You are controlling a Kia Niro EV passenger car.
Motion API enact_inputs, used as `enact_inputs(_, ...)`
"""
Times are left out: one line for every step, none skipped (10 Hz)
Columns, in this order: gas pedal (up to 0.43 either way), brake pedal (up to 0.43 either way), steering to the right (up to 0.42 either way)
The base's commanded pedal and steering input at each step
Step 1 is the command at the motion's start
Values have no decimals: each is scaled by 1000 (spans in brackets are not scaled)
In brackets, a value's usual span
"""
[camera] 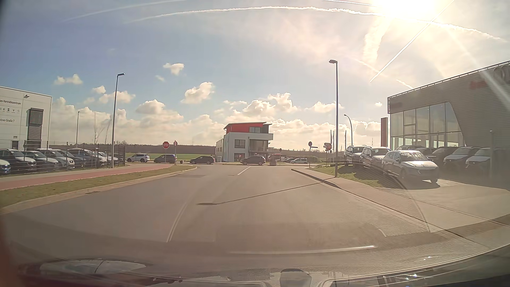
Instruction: Follow the waypoints while adhering to traffic rules and regulations
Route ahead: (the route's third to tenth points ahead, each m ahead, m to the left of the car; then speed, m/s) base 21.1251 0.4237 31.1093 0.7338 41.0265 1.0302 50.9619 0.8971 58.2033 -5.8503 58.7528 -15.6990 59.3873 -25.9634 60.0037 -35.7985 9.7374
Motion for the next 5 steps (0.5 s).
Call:
enact_inputs(0,0,0)
enact_inputs(0,0,0)
enact_inputs(0,0,0)
enact_inputs(0,0,-1)
enact_inputs(0,0,-1)
